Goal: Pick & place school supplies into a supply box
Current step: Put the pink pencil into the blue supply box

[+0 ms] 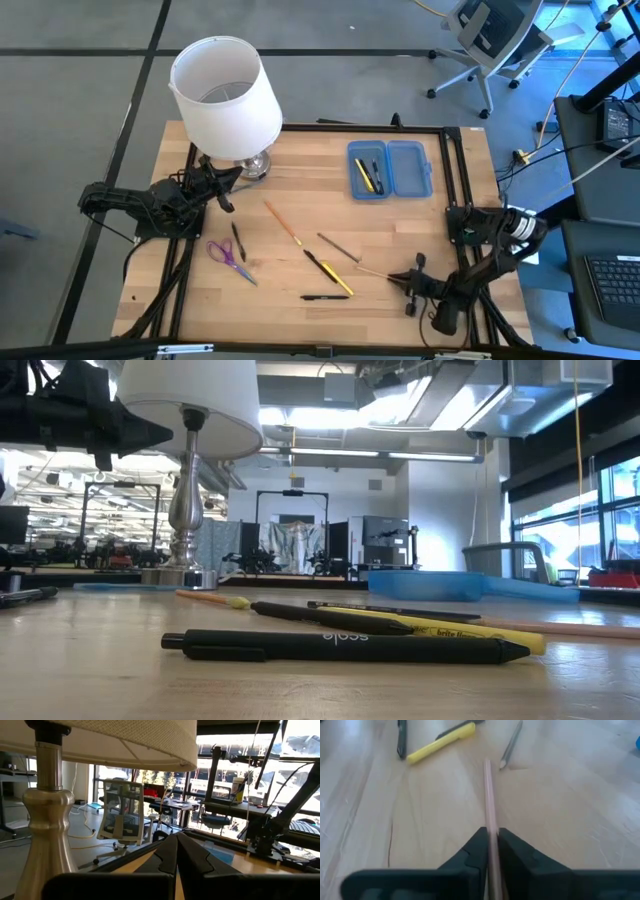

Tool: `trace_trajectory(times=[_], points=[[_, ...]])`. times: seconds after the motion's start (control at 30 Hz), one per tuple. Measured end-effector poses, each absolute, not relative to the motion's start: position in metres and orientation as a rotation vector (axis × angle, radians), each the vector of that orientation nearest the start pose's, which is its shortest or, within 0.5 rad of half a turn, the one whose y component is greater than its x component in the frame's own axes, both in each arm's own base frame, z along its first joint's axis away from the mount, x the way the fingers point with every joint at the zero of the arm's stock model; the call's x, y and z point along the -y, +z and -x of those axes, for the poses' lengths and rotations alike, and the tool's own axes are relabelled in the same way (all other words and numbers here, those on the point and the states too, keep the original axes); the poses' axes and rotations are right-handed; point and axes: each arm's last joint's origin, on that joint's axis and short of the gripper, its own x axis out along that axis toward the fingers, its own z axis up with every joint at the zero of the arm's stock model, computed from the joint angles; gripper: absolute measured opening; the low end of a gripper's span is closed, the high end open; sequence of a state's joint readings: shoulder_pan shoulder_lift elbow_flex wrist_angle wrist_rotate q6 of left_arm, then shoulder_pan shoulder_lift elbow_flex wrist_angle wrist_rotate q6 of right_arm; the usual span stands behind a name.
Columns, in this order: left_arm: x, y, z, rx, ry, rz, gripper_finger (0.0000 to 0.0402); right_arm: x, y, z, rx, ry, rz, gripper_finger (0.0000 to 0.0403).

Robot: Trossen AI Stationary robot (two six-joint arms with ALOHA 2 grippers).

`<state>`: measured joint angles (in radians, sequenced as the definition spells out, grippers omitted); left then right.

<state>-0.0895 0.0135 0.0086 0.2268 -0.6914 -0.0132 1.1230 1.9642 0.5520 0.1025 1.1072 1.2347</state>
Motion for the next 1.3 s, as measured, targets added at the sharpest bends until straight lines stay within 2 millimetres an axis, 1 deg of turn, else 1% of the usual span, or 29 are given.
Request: trace_trajectory(times=[0.1, 0.2, 0.43, 0.6, 0.77, 0.83, 0.97, 1.1, 1.3], points=[[-0.01, 0.186, -0.09, 0.212, 0.598, 0.098, 0.0004, -0.203, 0.034, -0.126, -0.424, -0.305, -0.022, 0.006], [-0.01, 0.186, -0.09, 0.213, 0.595, 0.1, 0.0004, -0.2, 0.032, -0.128, -0.418, -0.323, -0.033, 0.005], [-0.01, 0.186, -0.091, 0.213, 0.595, 0.099, 0.0004, -0.2, 0.032, -0.13, -0.419, -0.32, -0.049, 0.0045], [-0.01, 0.186, -0.091, 0.213, 0.595, 0.1, 0.0004, -0.201, 0.033, -0.129, -0.414, -0.314, -0.06, 0.0028], [-0.01, 0.186, -0.091, 0.213, 0.594, 0.1, 0.0004, -0.201, 0.033, -0.129, -0.407, -0.316, -0.05, 0.0028], [-0.01, 0.186, -0.091, 0.213, 0.594, 0.1, 0.0004, -0.2, 0.033, -0.129, -0.401, -0.319, -0.053, 0.0034], [-0.01, 0.186, -0.091, 0.213, 0.593, 0.1, 0.0004, -0.2, 0.035, -0.129, -0.418, -0.317, -0.044, 0.0041], [-0.01, 0.186, -0.091, 0.213, 0.593, 0.1, 0.0004, -0.198, 0.039, -0.128, -0.438, -0.316, -0.029, 0.0027], [-0.01, 0.186, -0.091, 0.213, 0.594, 0.099, 0.0004, -0.198, 0.046, -0.13, -0.447, -0.316, -0.099, 0.0027]])
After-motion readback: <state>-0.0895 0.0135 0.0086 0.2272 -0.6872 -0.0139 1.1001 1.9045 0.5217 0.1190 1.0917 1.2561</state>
